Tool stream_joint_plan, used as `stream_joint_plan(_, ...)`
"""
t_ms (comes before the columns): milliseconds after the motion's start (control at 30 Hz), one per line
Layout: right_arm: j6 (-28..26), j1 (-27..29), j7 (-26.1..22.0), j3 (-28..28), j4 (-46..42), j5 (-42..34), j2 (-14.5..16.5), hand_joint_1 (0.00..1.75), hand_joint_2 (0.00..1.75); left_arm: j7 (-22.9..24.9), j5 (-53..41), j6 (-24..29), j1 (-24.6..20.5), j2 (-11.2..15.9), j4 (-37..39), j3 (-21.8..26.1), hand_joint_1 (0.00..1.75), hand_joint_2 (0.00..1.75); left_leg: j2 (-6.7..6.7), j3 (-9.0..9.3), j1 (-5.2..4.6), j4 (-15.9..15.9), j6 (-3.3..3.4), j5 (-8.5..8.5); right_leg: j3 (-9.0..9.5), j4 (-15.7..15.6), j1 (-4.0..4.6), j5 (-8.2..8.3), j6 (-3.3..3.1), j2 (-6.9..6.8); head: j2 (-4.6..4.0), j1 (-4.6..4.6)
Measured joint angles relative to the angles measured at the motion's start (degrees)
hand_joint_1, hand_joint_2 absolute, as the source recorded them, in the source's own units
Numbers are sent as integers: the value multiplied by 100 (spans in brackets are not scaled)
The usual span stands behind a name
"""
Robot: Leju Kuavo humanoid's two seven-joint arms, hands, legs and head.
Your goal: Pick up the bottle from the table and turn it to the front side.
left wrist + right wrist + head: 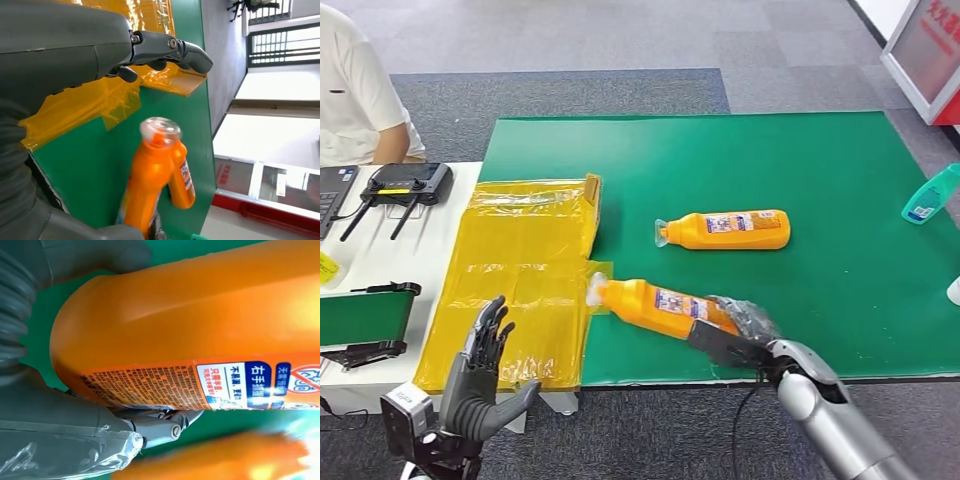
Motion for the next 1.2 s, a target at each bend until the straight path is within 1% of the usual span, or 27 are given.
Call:
stream_joint_plan(100,223,528,-228,-258,-492,-896,228,175,175,0,4,34,-13,22,-2,-84,0,175,-5,-9,0,0,1,-2,-4,0,0,-6,3,-5,0,1)
stream_joint_plan(200,360,881,-346,-477,-875,-1414,431,175,175,7,25,84,-60,54,-6,-187,0,175,-7,-12,-1,0,3,-5,-6,0,-3,-7,2,-5,0,1)
stream_joint_plan(400,454,1203,-433,-673,-1349,-1803,763,175,175,53,151,132,-143,111,-10,-381,0,175,-6,-12,-5,0,7,-8,-8,-1,-8,-6,4,-4,0,1)
stream_joint_plan(500,459,1299,-514,-730,-1568,-1916,1017,175,175,154,373,82,-205,114,-8,-444,0,175,-6,-12,-5,0,4,-6,-10,0,-6,-6,4,-4,0,0)
stream_joint_plan(600,361,1383,-550,-736,-1790,-1689,1310,175,175,279,541,48,-309,81,-4,-471,0,175,-5,-12,-4,0,1,-4,-12,0,-4,-6,2,-4,0,-1)
stream_joint_plan(700,237,1450,-552,-685,-1960,-1363,1494,175,175,322,585,18,-377,32,-3,-513,0,175,-5,-13,-3,0,1,-4,-12,0,-3,-7,1,-4,0,1)
stream_joint_plan(800,176,1503,-590,-630,-2060,-1188,1576,175,175,328,604,-14,-413,3,-4,-552,0,175,-5,-14,-4,0,2,-5,-12,0,-6,-7,1,-4,0,1)
stream_joint_plan(933,-52,1565,-686,-478,-2204,-658,1655,175,175,379,753,-95,-499,-4,-6,-696,0,175,-5,-15,-5,0,4,-6,-13,0,-7,-7,2,-4,0,0)
stream_joint_plan(1033,-133,1605,-698,-344,-2295,-464,1719,175,175,429,913,-144,-566,2,-5,-804,0,175,-5,-15,-5,0,3,-6,-14,0,-7,-7,1,-3,0,-1)
stream_joint_plan(1200,-250,1618,-740,-186,-2352,-176,1765,175,175,489,1465,-276,-653,39,-5,-952,0,175,-5,-15,-4,0,1,-5,-16,0,-5,-8,1,-3,0,0)
